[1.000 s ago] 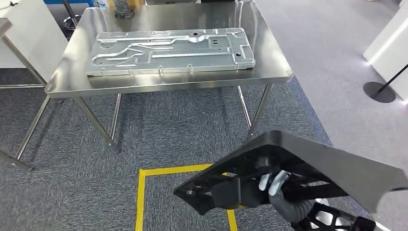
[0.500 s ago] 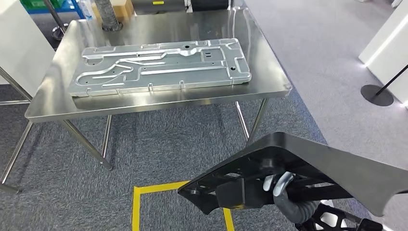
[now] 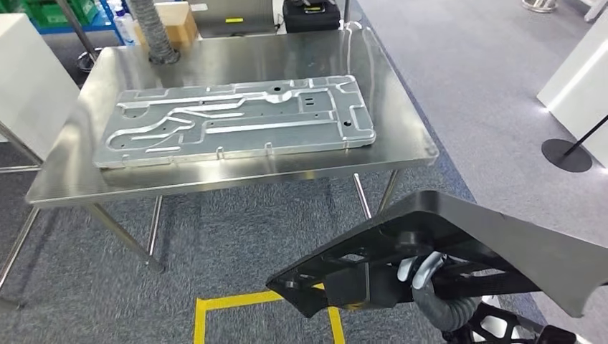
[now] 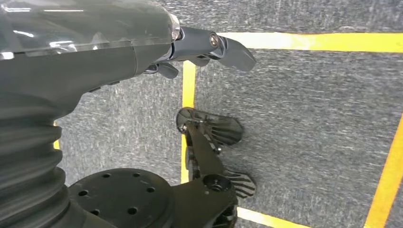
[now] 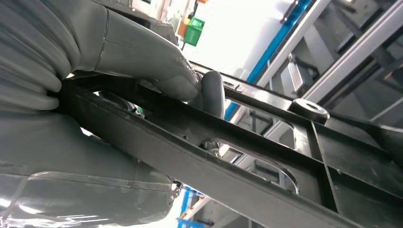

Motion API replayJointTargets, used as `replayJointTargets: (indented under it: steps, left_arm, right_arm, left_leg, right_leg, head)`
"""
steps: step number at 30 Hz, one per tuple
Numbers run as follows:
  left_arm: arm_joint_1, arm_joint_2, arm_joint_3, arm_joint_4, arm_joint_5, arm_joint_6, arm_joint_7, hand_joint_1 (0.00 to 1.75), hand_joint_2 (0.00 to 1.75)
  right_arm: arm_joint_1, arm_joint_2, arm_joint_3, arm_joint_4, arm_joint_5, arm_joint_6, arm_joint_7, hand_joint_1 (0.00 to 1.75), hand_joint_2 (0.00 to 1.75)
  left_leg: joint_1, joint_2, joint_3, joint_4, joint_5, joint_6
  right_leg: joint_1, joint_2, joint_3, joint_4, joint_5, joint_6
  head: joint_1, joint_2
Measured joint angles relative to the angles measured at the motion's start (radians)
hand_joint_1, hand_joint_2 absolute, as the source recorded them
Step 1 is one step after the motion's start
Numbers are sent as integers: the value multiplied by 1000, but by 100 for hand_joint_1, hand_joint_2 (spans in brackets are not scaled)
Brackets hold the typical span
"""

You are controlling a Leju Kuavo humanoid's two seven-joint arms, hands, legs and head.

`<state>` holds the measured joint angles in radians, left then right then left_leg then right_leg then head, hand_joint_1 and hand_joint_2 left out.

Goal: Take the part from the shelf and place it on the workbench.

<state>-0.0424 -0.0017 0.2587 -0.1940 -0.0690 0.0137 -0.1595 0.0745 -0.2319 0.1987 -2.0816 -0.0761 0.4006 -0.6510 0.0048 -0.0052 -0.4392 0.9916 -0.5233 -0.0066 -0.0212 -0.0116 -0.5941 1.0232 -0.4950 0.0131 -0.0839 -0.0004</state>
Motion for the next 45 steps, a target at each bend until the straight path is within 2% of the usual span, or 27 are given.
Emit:
replayJointTargets:
  steps: [2,3,6,7,8,9,11,13,16,18,19,21,23,24,25,28,29,31,33,35,37,39,40,41,43,44,45]
  left_arm:
    - [-1,-1,0,0,0,0,0,0,175]
    - [-2,-1,1,0,0,0,0,0,175]
    - [-5,-3,3,0,0,-1,0,0,175]
    - [-3,-3,4,0,0,-1,0,0,175]
    - [0,-3,5,0,0,0,0,0,175]
    - [2,-3,6,0,0,0,0,0,175]
    - [5,-2,9,0,1,1,0,0,175]
    - [5,-2,14,0,2,0,0,0,175]
    - [4,-1,19,1,3,0,-1,0,175]
    - [4,-1,22,1,3,0,-2,0,175]
    - [3,-1,22,1,4,0,-2,0,175]
    - [1,-1,23,1,4,0,-3,0,175]
    - [2,-1,23,1,4,0,-3,0,175]
    - [2,-2,23,1,4,0,-3,0,175]
    - [2,-2,23,1,5,0,-3,0,175]
    - [1,-2,28,1,11,0,-8,0,175]
    - [1,-2,30,1,14,0,-10,0,175]
    - [-1,-3,36,1,17,1,-13,0,175]
    - [-2,-6,43,1,14,0,-16,0,175]
    - [-5,-10,46,1,4,-4,-20,0,175]
    - [-8,-13,47,1,-3,-6,-23,0,175]
    - [-7,-14,47,1,-6,-6,-24,0,175]
    - [-5,-14,47,1,-7,-6,-25,0,175]
    - [-3,-14,48,1,-8,-6,-26,0,175]
    - [2,-14,51,2,-12,-6,-30,0,175]
    - [3,-14,53,2,-13,-6,-31,0,175]
    - [2,-13,56,2,-15,-7,-33,0,175]
  right_arm:
    - [-3,0,0,1,-1,2,0,175,175]
    - [-6,-1,0,2,-1,3,0,175,175]
    - [-15,-2,1,8,-3,4,0,175,175]
    - [-19,-2,1,11,-6,3,0,175,175]
    - [-25,-2,2,15,-9,2,0,175,175]
    - [-33,-2,2,19,-14,1,0,175,175]
    - [-55,-2,2,31,-25,-3,0,175,175]
    - [-73,-2,2,45,-36,-5,0,175,175]
    - [-84,-1,3,58,-42,-13,0,175,175]
    - [-89,-1,5,60,-43,-18,0,175,175]
    - [-92,-1,6,61,-43,-19,0,175,175]
    - [-94,0,7,64,-43,-20,0,175,175]
    - [-94,0,8,69,-42,-20,0,175,175]
    - [-94,0,8,71,-42,-21,0,175,175]
    - [-94,0,8,72,-39,-22,0,175,175]
    - [-92,0,12,75,-21,-43,0,175,175]
    - [-91,0,13,76,-10,-56,0,175,175]
    - [-93,0,17,77,19,-96,0,175,175]
    - [-125,0,19,85,62,-170,0,175,175]
    - [-205,-1,16,124,104,-276,0,175,175]
    - [-287,-1,6,174,123,-347,0,175,175]
    - [-338,-1,-2,212,142,-383,0,175,175]
    - [-361,-1,-3,229,163,-409,0,175,175]
    - [-388,-1,-3,244,193,-446,1,175,175]
    - [-460,1,-3,289,306,-556,16,175,175]
    - [-499,2,-2,314,388,-619,32,175,175]
    - [-543,4,0,344,491,-684,57,175,175]
  left_leg:
    - [2,4,1,44,5,-12]
    - [4,4,-15,84,-9,-15]
    - [5,4,-118,245,-103,-14]
    - [4,4,-147,271,-125,-10]
    - [2,4,-163,267,-125,-4]
    - [0,4,-167,233,-102,2]
    - [-9,4,-154,119,-1,15]
    - [-22,3,-146,40,69,25]
    - [-26,2,-128,3,79,43]
    - [-21,0,-97,-18,74,51]
    - [-19,-1,-82,-24,70,53]
    - [-18,-3,-59,-27,52,54]
    - [-17,-6,-29,-27,27,50]
    - [-15,-7,-11,-27,13,47]
    - [-13,-9,9,-27,-2,43]
    - [-10,-10,54,-29,-50,27]
    - [-10,-9,67,-32,-59,19]
    - [-9,-6,77,-21,-55,5]
    - [-5,-3,44,54,-35,-4]
    - [-3,-3,-45,188,-50,-10]
    - [-2,-2,-146,288,-123,-12]
    - [-3,-2,-203,285,-172,-8]
    - [-4,-2,-214,246,-153,-5]
    - [-5,-2,-219,191,-100,0]
    - [-13,-1,-234,79,69,10]
    - [-17,-1,-241,47,133,15]
    - [-23,-2,-247,32,167,18]
  right_leg:
    - [-1,7,23,-13,29,-19]
    - [1,7,35,-15,36,-26]
    - [11,7,55,-16,21,-39]
    - [15,8,60,-15,14,-41]
    - [19,10,66,-15,7,-42]
    - [23,12,74,-15,0,-43]
    - [27,12,93,-16,-17,-43]
    - [25,13,103,-22,-27,-36]
    - [20,12,107,-14,-20,-20]
    - [18,13,80,49,-12,-12]
    - [16,13,45,105,-19,-9]
    - [10,13,-45,222,-61,0]
    - [2,12,-113,263,-97,8]
    - [-1,12,-126,240,-90,11]
    - [-4,11,-126,192,-59,14]
    - [-4,3,-109,34,109,11]
    - [-1,1,-106,12,136,5]
    - [2,4,-93,5,125,-12]
    - [2,8,-68,-3,109,-28]
    - [5,14,-43,-6,89,-38]
    - [9,19,-14,-7,64,-42]
    - [13,19,23,-6,35,-43]
    - [14,19,44,-6,21,-42]
    - [15,19,63,-6,7,-41]
    - [15,22,88,-3,-18,-36]
    - [16,24,90,-1,-28,-31]
    - [15,27,90,0,-35,-25]
  head:
    - [0,0]
    - [-1,0]
    - [-1,0]
    - [-1,0]
    - [-1,0]
    - [-1,0]
    - [-1,0]
    - [-1,0]
    - [-1,0]
    - [-1,0]
    - [-1,0]
    - [-1,0]
    - [-1,0]
    - [-1,0]
    - [-1,0]
    - [-1,0]
    - [-1,0]
    - [-1,0]
    - [-1,0]
    - [-1,0]
    - [-1,0]
    - [-1,0]
    - [-1,0]
    - [-1,0]
    - [-1,0]
    - [-1,0]
    - [-1,0]
